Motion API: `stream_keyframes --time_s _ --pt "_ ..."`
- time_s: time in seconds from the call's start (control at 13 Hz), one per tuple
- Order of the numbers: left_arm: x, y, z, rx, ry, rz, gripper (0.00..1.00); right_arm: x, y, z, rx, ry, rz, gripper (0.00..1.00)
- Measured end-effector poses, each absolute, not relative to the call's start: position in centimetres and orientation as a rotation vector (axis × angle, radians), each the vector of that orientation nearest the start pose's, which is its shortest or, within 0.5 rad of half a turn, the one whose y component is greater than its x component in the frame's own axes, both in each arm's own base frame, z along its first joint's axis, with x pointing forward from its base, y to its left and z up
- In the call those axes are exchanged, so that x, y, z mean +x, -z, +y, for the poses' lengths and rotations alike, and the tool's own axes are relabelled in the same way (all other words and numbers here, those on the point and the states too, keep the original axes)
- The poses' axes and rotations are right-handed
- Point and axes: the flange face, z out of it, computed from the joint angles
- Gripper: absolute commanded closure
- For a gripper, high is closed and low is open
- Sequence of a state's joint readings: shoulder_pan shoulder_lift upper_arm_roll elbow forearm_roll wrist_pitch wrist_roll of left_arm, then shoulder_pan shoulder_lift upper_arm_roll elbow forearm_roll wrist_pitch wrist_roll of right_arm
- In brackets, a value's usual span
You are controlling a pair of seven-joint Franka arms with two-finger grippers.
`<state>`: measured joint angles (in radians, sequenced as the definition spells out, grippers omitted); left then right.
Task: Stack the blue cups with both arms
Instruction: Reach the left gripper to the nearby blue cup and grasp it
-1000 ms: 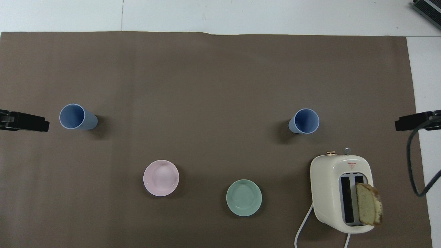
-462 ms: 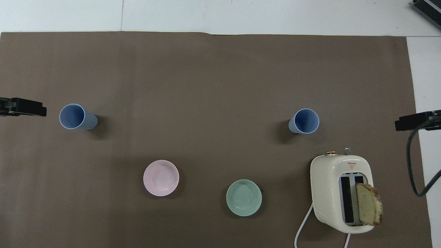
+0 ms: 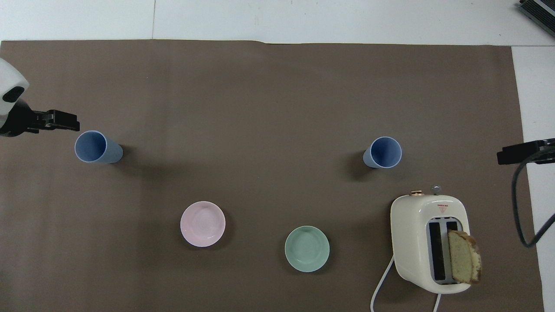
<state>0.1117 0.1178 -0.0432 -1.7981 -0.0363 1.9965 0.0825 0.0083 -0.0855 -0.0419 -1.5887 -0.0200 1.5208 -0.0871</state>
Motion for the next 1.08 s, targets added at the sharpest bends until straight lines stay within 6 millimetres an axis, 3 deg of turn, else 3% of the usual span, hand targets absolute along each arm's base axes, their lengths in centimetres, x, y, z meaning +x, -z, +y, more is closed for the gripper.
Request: stream_keyframes --time_s 0.31,0.85,0.92,1.0,1.08 --pt "59.7 -42.7 5.0 -3.173 0.098 -0.032 0.0 52.2 -65.8 -2.1 -3.158 0.026 -0.083 0.0" --pt "59.5 -39.6 6.3 -3.174 0.071 -0.068 0.0 52.2 -65.8 -2.1 -3.158 0.026 -0.083 0.0" --pt "59.5 -39.4 6.2 -3.174 0.077 -0.067 0.14 52.2 -65.8 -2.1 -3.158 0.026 -0.083 0.0" --pt "59.4 -39.2 6.1 -3.174 0.075 -0.064 0.34 52.2 -65.8 -2.1 -3.158 0.026 -0.083 0.0" --pt "59.3 -38.8 6.0 -3.175 0.071 -0.062 0.63 52.2 -65.8 -2.1 -3.158 0.026 -0.083 0.0"
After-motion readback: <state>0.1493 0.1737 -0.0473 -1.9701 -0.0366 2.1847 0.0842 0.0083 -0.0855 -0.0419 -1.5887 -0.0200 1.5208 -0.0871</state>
